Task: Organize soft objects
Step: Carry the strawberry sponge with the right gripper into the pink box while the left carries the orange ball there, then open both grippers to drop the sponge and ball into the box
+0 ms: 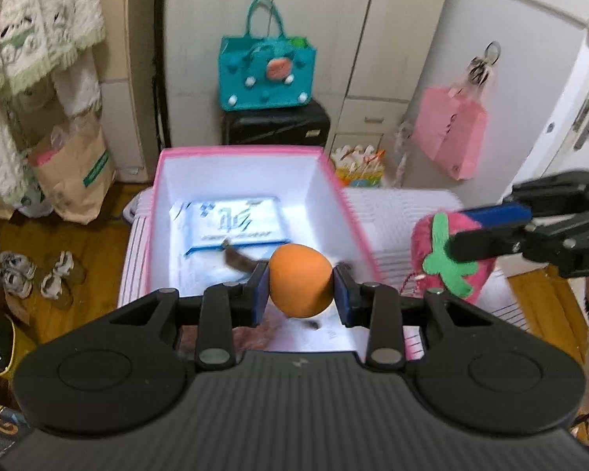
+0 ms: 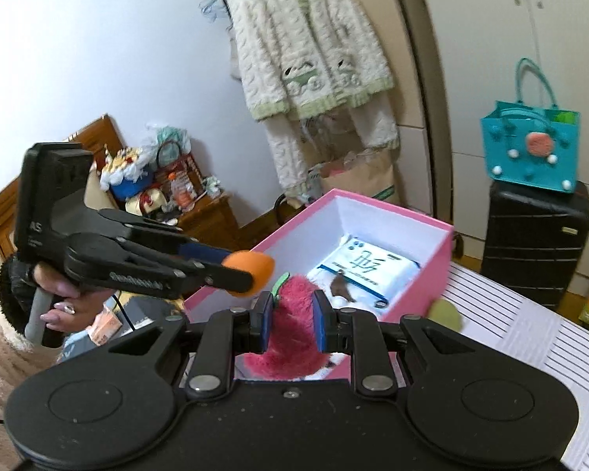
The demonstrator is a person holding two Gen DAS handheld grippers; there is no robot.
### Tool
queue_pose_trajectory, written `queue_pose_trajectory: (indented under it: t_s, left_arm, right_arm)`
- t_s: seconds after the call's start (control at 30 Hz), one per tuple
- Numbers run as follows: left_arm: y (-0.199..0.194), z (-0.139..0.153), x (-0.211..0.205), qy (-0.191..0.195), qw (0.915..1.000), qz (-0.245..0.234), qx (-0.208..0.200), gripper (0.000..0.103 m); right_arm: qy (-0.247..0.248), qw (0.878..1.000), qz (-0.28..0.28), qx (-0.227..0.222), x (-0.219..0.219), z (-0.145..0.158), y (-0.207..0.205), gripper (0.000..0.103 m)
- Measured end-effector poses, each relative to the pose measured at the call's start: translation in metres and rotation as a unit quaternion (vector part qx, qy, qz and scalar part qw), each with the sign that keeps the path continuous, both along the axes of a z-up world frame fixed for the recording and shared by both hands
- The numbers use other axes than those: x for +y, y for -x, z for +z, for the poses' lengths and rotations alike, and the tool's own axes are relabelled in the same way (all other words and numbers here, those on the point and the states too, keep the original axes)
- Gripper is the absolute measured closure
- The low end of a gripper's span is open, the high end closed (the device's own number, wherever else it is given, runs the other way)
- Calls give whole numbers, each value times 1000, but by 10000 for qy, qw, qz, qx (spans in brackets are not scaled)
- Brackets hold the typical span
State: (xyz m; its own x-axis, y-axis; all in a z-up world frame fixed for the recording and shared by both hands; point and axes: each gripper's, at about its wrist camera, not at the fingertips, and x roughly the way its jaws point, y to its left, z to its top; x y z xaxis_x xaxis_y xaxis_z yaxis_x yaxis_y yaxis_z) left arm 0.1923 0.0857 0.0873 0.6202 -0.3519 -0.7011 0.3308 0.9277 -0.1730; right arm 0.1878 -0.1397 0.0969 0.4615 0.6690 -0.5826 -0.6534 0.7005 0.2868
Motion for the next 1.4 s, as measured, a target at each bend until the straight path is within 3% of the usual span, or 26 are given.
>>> queue_pose_trajectory:
  t_s: [0.17,0.43,0.53,0.67,0.87,1.17,1.3,1.4]
  left_arm:
    - [-34,-33,10,-103,9992,122,365,70]
    - [-88,-70,20,-89,9964,251,809,69]
    - [-95,-73,13,-464,9969,229,597,68]
    - [-99,-75,13,-331,9967,172,724,65]
    - [-89,-63,8,-664,9971,154,340,50]
    - [-50,-18,-3,-831,9960,-38,-315,49]
    - [-29,3,-21,-947,9926,-213,-736,47]
    - [-16,16,-43,-998,9893,-432,-972,47]
  right_arm:
    - [115,9997,78,224,25,-18,-26,77]
    - [655,9966,319,391,55,-37,-31,77]
    - [939,9941,399,363,63,-43,-29,76]
    - [1377,9894,402,216,73,-51,-28,72]
    - [1177,9928,211,-4,65,-39,-30,64]
    - [821,9927,-448,-765,6,-4,-7,63]
    - [254,9899,-414,-1333,-28,8,15,63]
    - [196,9867,-434,-1557,-45,12,32,63]
